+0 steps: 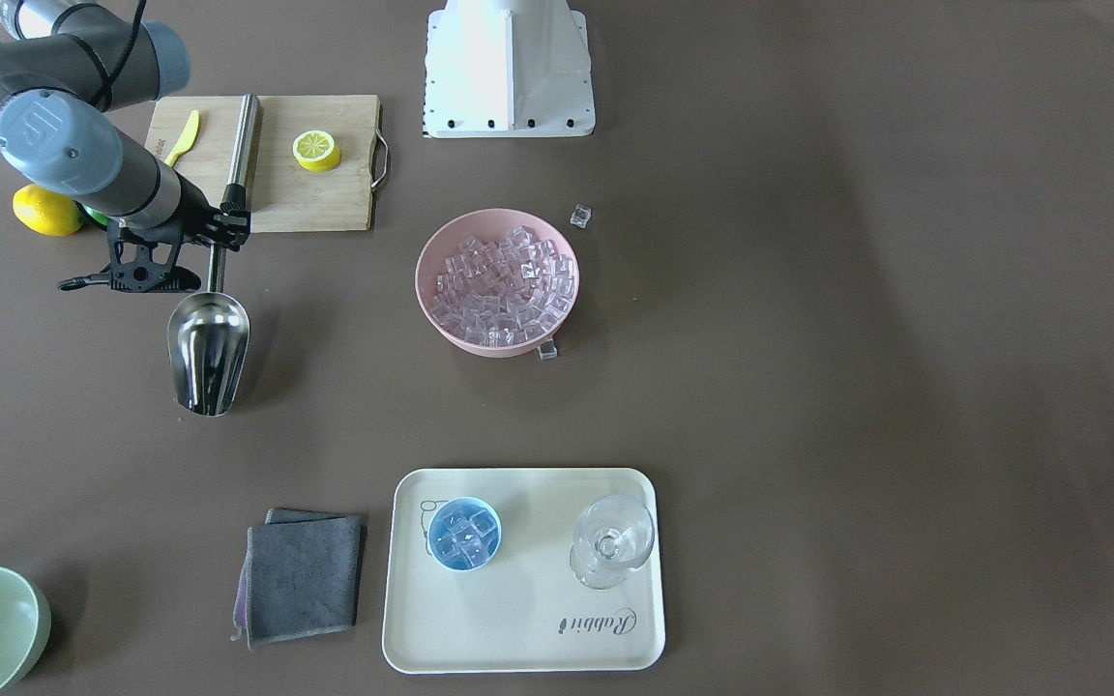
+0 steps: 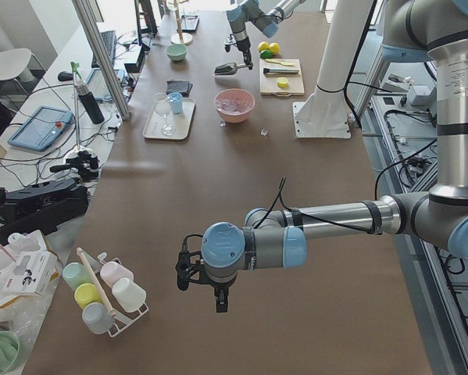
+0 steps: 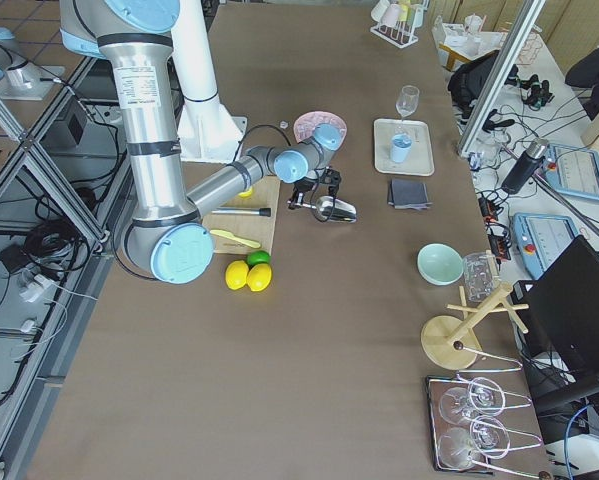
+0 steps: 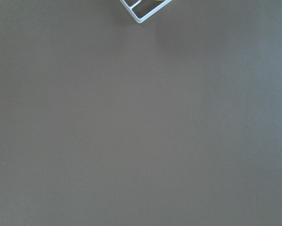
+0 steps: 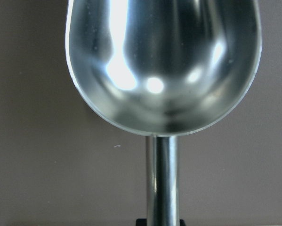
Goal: Put ice in cup with scoop
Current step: 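Lower the scoop onto the table with the right gripper and open it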
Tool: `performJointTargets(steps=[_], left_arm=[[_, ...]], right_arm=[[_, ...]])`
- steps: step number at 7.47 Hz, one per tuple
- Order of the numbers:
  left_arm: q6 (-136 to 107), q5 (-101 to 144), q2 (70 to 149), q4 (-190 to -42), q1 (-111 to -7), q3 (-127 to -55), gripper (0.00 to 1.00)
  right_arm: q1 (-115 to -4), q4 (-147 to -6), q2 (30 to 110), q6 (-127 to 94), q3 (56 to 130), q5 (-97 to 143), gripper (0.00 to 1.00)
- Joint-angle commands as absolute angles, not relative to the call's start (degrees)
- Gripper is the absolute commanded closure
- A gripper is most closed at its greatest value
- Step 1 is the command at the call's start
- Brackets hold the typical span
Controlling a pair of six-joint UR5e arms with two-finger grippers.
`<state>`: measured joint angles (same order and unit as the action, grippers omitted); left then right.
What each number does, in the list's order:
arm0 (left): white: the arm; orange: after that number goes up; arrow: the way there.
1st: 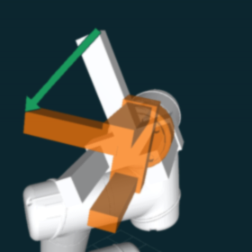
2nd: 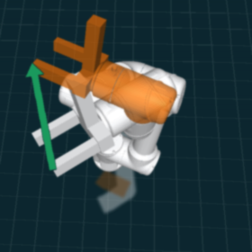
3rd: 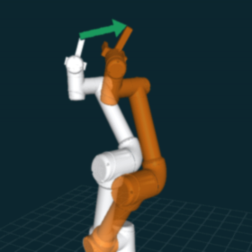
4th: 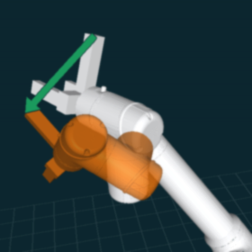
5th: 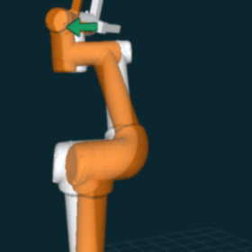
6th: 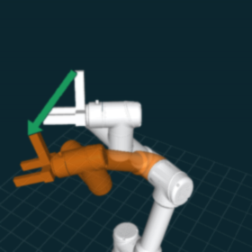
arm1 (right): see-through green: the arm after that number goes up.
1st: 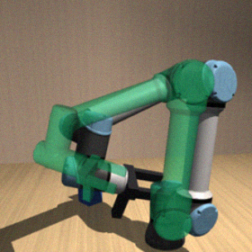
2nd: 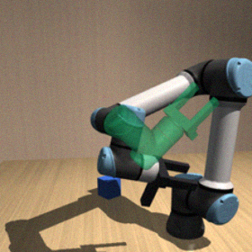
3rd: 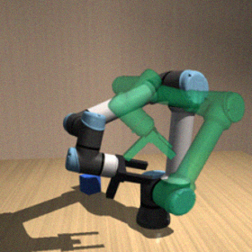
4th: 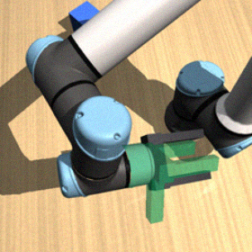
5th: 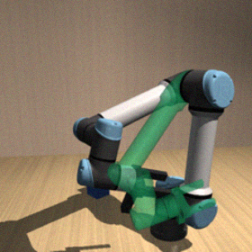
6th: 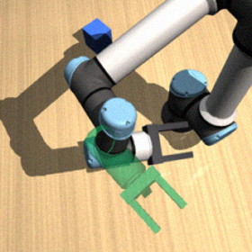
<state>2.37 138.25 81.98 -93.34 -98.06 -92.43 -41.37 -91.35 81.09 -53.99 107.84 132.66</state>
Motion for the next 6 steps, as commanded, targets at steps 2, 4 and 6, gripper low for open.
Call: performJointTargets(steps=[2, 4, 6], left_arm=[[2.4, 138.3, 82.0, -93.3, -98.0, -92.4, 0.02], [2.4, 138.3, 82.1, -93.3, -98.0, -92.3, 0.02], [2.4, 138.3, 82.1, -93.3, -98.0, -92.3, 0.02]], right_arm=[[-39.5, -89.6, 80.8, -56.6, 107.4, 132.0, 1.00], [-39.3, -89.4, 80.7, -56.7, 106.7, 131.9, 1.00], [-39.2, -89.4, 80.6, -56.6, 106.4, 132.0, 1.00]])
